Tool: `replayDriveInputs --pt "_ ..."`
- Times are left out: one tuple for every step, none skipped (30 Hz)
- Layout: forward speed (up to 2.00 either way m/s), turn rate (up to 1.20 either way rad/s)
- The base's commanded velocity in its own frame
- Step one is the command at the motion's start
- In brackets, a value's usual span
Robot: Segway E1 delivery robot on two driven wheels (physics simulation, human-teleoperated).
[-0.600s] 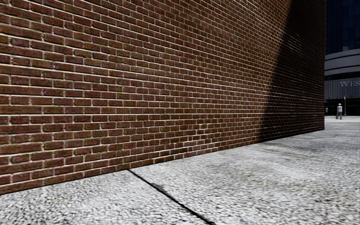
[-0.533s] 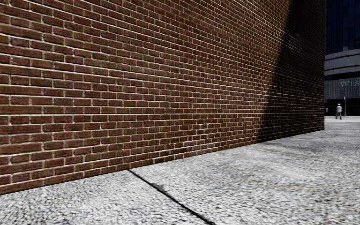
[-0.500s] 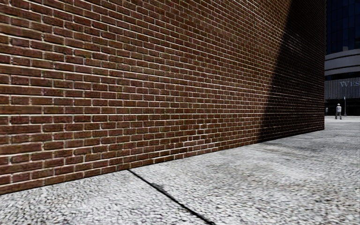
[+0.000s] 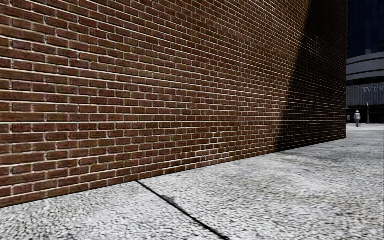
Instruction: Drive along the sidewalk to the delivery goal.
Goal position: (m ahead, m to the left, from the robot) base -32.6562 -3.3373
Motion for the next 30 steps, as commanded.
replayDriveInputs --pt "0.00 0.00" --pt "0.00 0.00" --pt "0.00 0.00" --pt "0.00 0.00" --pt "0.00 0.00" --pt "0.00 0.00" --pt "0.00 0.00" --pt "0.00 0.00" --pt "0.00 0.00" --pt "0.00 0.00" --pt "0.00 0.00" --pt "0.00 0.00" --pt "0.00 -0.03" --pt "0.50 -0.15" --pt "0.50 -0.15" --pt "1.30 -0.20" --pt "2.00 -0.24" --pt "2.00 -0.26" --pt "2.00 -0.34" --pt "2.00 -0.34" --pt "2.00 -0.41" --pt "2.00 -0.43" --pt "2.00 -0.44" --pt "2.00 -0.44" --pt "2.00 -0.44" --pt "2.00 -0.47" --pt "2.00 -0.51" --pt "2.00 -0.52" --pt "2.00 -0.52" --pt "2.00 -0.53"
